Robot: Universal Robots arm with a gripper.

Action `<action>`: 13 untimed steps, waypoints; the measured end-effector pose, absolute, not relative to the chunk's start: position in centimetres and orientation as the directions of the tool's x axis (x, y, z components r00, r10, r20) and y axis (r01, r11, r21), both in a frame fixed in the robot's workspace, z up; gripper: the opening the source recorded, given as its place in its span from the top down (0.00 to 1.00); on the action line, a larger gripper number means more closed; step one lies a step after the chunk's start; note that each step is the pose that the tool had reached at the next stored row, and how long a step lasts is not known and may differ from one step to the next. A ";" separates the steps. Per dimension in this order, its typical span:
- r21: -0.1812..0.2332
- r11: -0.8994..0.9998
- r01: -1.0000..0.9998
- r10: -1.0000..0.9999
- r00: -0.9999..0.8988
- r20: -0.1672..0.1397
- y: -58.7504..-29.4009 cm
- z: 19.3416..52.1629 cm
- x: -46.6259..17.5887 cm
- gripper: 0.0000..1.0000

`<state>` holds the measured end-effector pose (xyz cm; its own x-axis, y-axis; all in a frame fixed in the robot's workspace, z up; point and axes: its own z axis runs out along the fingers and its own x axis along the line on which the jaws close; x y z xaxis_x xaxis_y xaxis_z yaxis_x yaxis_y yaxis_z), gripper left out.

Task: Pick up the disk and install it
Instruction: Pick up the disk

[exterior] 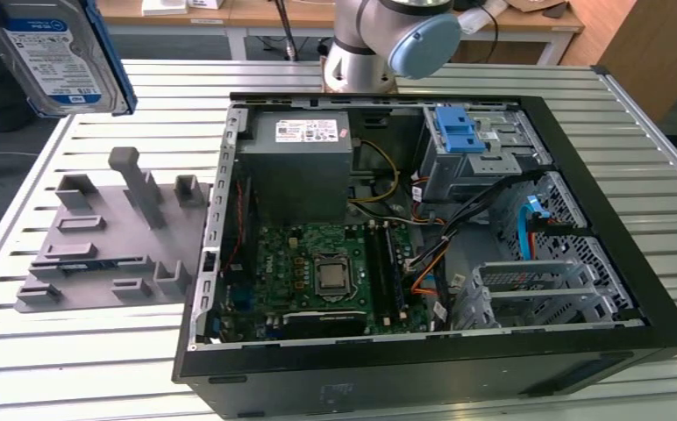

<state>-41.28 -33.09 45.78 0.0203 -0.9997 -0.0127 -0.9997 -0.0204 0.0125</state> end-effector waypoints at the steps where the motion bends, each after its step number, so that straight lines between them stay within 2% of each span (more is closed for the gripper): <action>1: 0.013 -0.020 -1.000 -1.000 0.020 -0.013 -33.1 45.8 -41.3 0.64; 13: 0.012 -0.020 -1.000 -1.000 0.020 -0.013 -33.1 46.0 -41.3 0.64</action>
